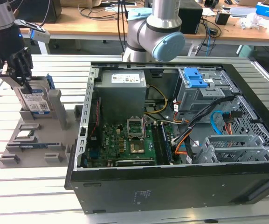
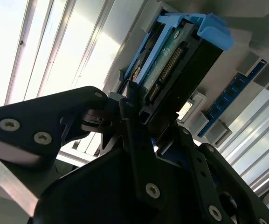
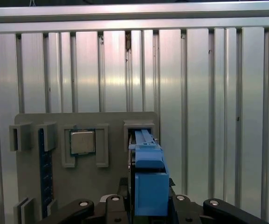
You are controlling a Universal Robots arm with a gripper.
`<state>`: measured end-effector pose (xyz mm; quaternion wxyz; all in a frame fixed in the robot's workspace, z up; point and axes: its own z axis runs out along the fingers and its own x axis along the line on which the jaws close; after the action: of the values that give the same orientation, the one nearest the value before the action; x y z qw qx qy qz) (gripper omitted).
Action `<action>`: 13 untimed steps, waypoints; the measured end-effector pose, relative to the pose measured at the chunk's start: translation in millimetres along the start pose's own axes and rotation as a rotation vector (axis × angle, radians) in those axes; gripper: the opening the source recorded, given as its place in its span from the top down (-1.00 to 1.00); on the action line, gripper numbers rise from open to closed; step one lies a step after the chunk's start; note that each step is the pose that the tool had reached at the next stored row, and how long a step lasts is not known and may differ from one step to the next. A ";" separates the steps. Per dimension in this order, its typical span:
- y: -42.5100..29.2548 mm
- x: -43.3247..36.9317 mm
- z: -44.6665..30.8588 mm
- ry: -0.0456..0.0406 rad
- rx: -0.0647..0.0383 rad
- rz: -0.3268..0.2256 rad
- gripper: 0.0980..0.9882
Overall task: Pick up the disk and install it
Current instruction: 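Pick up the disk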
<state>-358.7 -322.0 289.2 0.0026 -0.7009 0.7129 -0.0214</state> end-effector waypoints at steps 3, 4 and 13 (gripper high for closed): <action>0.1 0.0 0.0 0.0000 0.000 0.000 0.40; 0.1 0.0 0.0 0.0000 0.000 0.000 0.40; -0.2 0.1 -8.9 0.0000 0.000 0.000 0.40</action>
<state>-358.8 -321.9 298.1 0.0025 -0.7009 0.7129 -0.0215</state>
